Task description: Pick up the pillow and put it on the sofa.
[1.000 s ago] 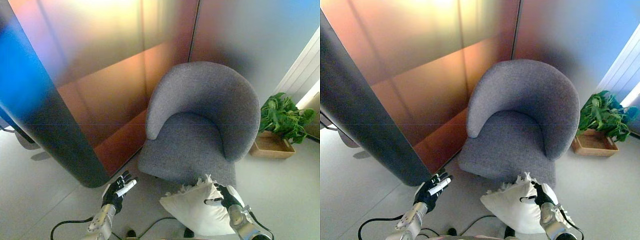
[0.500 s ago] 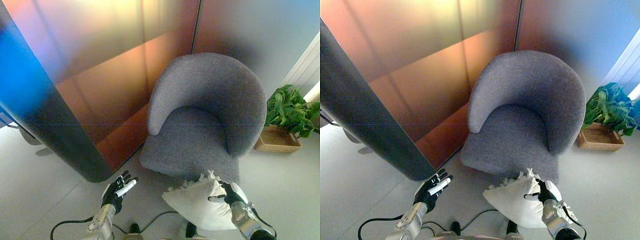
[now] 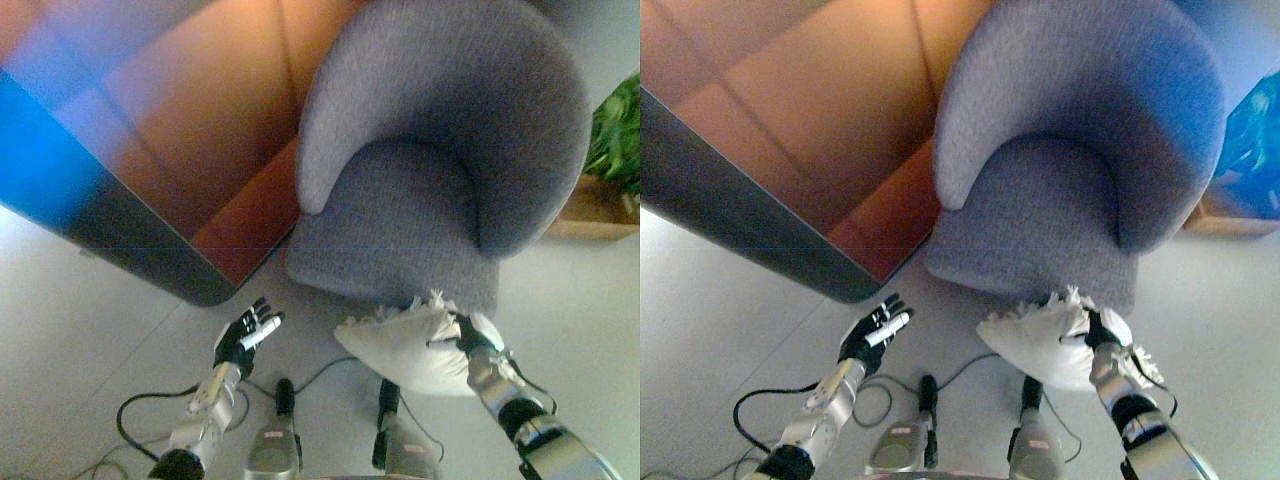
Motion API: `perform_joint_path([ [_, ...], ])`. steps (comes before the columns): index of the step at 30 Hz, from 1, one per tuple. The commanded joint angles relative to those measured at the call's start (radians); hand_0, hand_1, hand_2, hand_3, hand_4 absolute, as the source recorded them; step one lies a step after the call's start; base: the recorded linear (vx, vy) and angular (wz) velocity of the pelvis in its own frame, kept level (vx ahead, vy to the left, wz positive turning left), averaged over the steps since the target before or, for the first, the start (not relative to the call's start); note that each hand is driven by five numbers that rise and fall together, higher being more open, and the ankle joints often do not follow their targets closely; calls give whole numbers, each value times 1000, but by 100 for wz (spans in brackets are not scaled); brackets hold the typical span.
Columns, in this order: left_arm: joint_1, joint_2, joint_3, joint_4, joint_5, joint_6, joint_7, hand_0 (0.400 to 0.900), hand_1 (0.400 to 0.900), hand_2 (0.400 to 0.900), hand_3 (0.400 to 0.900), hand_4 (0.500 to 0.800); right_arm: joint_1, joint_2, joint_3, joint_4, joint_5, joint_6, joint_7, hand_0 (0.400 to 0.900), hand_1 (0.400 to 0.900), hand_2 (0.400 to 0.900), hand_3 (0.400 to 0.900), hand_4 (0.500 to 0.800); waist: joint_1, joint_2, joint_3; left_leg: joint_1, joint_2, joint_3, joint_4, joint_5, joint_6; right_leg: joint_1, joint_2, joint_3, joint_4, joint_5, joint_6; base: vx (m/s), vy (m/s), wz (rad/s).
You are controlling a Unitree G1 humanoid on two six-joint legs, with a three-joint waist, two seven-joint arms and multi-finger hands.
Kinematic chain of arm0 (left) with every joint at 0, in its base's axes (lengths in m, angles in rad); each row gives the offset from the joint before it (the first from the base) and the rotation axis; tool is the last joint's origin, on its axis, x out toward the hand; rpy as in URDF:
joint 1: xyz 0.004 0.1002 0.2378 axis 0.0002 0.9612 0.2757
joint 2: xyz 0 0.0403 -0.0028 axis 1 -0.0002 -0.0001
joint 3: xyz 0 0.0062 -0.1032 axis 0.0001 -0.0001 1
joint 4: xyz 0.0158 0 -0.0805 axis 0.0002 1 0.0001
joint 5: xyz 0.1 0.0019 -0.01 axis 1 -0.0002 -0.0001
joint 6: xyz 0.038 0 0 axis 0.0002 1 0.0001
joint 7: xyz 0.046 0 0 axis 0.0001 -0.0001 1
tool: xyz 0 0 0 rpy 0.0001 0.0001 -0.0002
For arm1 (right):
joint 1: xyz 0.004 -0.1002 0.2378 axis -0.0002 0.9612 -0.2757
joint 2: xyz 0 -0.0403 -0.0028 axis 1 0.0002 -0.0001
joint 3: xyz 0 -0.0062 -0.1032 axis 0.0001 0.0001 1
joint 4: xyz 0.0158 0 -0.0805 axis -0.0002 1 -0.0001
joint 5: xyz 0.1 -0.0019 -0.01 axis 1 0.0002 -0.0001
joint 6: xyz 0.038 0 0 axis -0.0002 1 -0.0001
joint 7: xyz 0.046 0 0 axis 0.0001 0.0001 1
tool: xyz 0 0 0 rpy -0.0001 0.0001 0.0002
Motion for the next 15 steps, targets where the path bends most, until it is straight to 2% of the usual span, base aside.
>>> perform_joint_path([
  [1,-94,31,-49,-68,-42,-116,10,900,900,900,900,800,-147,-77,42,25,17,-19,-71,900,900,900,900,800,34,-18,22,-37,14,-84,37,-33,-8,-1,-92,6,49,-18,100,-72,27,-3],
  [15,-126,39,-61,-95,-70,-133,25,900,900,900,900,800,-234,-109,34,45,-1,8,-115,900,900,900,900,800,35,-6,64,-78,-7,-81,38,-29,-6,-43,-101,8,51,-7,106,-33,11,0],
])
